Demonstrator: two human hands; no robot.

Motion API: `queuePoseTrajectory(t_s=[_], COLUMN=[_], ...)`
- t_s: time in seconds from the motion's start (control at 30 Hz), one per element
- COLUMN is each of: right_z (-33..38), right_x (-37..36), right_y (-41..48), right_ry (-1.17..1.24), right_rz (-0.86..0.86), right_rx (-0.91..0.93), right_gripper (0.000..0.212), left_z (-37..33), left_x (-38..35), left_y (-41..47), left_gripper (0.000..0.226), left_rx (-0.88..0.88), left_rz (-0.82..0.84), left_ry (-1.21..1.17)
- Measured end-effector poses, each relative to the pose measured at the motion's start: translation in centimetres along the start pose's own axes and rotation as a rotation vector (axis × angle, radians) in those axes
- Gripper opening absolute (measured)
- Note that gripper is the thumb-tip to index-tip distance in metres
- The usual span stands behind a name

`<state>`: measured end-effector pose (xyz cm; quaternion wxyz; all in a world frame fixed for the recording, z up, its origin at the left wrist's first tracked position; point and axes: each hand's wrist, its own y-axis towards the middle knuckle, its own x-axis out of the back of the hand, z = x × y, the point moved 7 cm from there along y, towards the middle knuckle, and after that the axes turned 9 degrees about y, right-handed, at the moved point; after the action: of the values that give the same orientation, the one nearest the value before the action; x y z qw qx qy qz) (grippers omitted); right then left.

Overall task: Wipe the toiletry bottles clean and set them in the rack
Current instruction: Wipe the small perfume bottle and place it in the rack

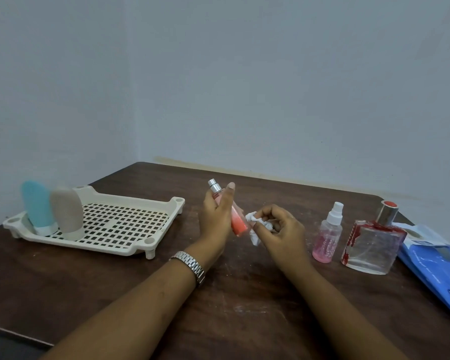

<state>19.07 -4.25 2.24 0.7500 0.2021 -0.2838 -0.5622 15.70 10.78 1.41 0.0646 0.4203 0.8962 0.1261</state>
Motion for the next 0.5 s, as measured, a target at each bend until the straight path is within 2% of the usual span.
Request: queuePoseTrajectory(t_s=[0.23,0.33,0.5], right_z=[-1.3,-1.6,-1.2], right_x=[0.4,0.3,0.4], right_y=[0.2,0.2,0.1], right_ry=[-0.080,-0.098,-0.134], right_rz=[-0.028,-0.005,-0.002], right_rx=[-0.008,-0.015,0.003], right_gripper=[0.009,0.007,0.010], left_z=[-1.0,-2.2,-5.1], left_x=[0.0,0.7,3.2], left_y=[-0.7,-0.5,-1.3], left_gripper=[0.040,0.046,0.040], left_rx=[-0.076,-0.143,-0.250], left_rz=[0.021,-0.001,-0.034], left_ry=[0.076,0.182,0.336])
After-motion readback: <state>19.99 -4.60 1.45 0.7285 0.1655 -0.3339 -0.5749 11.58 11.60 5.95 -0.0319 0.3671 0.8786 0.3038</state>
